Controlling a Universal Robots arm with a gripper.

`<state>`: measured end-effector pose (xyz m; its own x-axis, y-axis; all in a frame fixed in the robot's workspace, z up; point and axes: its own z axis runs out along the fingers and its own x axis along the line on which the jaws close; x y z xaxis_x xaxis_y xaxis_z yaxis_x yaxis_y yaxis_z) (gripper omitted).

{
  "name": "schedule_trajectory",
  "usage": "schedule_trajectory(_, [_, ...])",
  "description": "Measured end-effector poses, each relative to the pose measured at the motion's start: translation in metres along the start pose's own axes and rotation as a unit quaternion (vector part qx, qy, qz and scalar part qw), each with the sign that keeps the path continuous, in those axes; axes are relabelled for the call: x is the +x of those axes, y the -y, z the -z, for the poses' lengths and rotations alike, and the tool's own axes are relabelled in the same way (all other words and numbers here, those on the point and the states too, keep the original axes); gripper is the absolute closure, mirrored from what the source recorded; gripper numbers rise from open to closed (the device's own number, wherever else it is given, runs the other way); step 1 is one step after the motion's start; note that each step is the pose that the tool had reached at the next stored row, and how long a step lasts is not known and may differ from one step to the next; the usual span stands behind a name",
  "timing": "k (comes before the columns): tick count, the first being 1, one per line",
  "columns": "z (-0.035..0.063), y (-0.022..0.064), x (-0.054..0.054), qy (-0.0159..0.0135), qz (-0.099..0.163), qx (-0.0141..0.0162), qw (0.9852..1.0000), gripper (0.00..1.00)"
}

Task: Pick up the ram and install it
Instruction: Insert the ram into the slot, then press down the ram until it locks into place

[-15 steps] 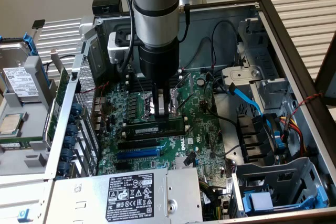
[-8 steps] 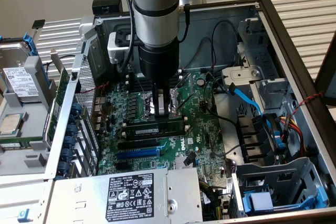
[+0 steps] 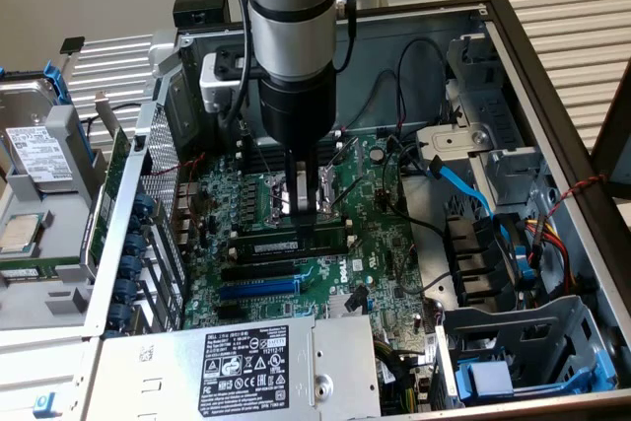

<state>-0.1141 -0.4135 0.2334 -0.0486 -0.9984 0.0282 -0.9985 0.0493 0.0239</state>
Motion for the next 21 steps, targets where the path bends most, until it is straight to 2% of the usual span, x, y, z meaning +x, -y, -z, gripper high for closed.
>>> schedule_trajectory(10, [0.0154,-0.0006,0.000,0.0000,0.000,0.0000,1.0000,0.79])
schedule_trajectory(21, [0.0158,-0.0047,0.001,0.0000,0.000,0.0000,1.0000,0.79])
